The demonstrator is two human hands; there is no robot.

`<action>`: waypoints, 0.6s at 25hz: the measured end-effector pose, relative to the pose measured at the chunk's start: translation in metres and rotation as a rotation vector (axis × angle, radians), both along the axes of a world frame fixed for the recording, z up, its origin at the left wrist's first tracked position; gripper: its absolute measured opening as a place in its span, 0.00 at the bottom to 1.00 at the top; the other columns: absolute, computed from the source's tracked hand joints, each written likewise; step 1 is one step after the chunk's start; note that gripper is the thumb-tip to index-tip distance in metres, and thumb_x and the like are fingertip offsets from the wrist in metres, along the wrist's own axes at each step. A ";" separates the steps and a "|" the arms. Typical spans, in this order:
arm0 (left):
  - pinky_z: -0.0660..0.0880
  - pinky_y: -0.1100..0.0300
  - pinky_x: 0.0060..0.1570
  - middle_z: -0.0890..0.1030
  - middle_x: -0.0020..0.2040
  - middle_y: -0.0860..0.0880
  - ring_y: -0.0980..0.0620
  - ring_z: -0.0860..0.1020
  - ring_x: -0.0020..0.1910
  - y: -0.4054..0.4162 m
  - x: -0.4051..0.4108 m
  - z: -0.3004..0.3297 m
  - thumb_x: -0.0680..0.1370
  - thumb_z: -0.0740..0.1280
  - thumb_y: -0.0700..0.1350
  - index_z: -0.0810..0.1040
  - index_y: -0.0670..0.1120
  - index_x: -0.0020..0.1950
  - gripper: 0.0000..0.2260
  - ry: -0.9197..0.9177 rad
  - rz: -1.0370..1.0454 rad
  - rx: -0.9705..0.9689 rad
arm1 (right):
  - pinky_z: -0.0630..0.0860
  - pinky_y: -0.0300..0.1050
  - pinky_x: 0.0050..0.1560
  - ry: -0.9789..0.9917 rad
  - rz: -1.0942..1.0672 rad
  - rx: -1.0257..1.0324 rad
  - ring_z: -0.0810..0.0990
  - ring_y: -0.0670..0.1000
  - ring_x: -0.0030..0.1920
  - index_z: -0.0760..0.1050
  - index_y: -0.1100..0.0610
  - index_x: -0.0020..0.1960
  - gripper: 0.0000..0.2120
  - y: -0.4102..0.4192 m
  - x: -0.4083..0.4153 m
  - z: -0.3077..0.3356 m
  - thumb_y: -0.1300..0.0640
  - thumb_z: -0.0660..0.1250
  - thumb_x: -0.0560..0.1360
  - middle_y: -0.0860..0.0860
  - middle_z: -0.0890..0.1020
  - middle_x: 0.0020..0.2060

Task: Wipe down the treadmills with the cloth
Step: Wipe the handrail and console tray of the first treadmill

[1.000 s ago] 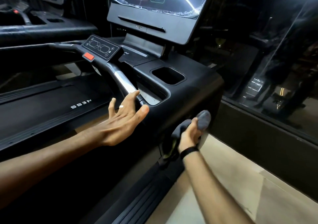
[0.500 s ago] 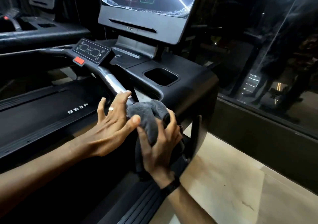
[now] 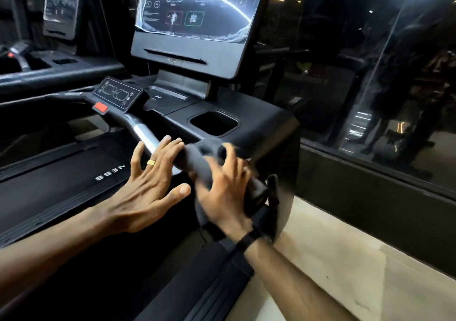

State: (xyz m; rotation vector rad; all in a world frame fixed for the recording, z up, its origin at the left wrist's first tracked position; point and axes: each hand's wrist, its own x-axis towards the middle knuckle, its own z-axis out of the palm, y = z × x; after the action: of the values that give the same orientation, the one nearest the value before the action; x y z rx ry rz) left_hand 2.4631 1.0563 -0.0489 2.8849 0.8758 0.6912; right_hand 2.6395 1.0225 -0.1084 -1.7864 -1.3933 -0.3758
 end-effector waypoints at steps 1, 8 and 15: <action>0.29 0.47 0.75 0.50 0.82 0.51 0.57 0.38 0.80 0.004 0.009 0.002 0.77 0.39 0.73 0.47 0.46 0.81 0.42 -0.007 0.002 0.001 | 0.68 0.58 0.59 -0.009 0.056 0.016 0.72 0.60 0.61 0.78 0.49 0.61 0.21 -0.012 -0.007 -0.006 0.40 0.62 0.75 0.58 0.69 0.71; 0.28 0.48 0.74 0.52 0.81 0.49 0.58 0.37 0.79 0.034 0.064 0.010 0.75 0.37 0.75 0.50 0.44 0.80 0.44 -0.054 0.070 0.019 | 0.66 0.58 0.58 0.019 -0.046 0.025 0.73 0.61 0.60 0.82 0.51 0.56 0.22 0.050 0.057 0.018 0.37 0.62 0.74 0.56 0.75 0.66; 0.29 0.44 0.75 0.50 0.82 0.49 0.57 0.36 0.79 0.036 0.086 0.009 0.75 0.37 0.74 0.50 0.43 0.81 0.44 -0.013 0.026 0.029 | 0.63 0.60 0.65 0.247 -0.238 -0.053 0.69 0.62 0.66 0.79 0.51 0.63 0.25 0.102 0.146 0.031 0.36 0.66 0.75 0.56 0.71 0.70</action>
State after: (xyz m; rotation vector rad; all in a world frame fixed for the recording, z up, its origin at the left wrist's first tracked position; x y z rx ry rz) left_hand 2.5487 1.0919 -0.0400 2.8957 0.9104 0.7298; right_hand 2.7854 1.1247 -0.0774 -1.9753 -1.0317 -0.2335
